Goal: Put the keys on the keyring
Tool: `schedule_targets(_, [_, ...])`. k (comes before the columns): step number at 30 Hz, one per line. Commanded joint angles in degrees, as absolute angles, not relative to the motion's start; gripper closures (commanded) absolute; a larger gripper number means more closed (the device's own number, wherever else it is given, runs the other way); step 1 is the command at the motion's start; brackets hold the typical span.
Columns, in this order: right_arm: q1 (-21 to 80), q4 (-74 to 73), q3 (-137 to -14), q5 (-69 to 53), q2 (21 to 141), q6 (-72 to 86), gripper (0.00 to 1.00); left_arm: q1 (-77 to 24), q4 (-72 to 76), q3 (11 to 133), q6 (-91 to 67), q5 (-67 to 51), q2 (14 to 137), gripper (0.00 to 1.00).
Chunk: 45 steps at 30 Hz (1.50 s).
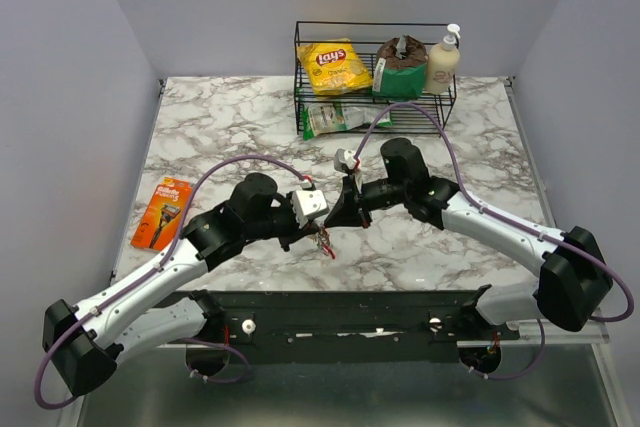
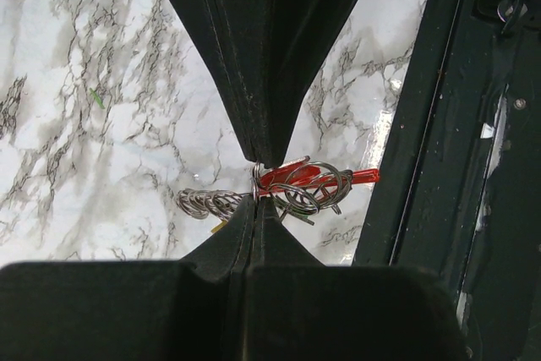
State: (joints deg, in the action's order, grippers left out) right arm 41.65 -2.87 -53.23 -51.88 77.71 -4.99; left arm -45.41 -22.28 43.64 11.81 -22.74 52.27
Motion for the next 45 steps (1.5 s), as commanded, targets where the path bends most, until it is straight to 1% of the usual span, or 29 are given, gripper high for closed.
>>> schedule_targets(1, [41.84,-2.11,-53.44,-50.28,78.05,-5.19,0.99,-46.05,-20.66,43.51,12.3,-24.08,50.98,1.0])
schedule_targets(24, [41.92,-1.93,-53.53,-50.27,79.8,-4.04,0.99,-46.85,-22.24,42.72,11.25,-23.03,48.34,1.0])
schedule_targets(45, [41.92,-1.5,-53.0,-47.64,80.25,-3.16,0.99,-47.02,-20.83,42.8,9.41,-22.5,46.41,1.0])
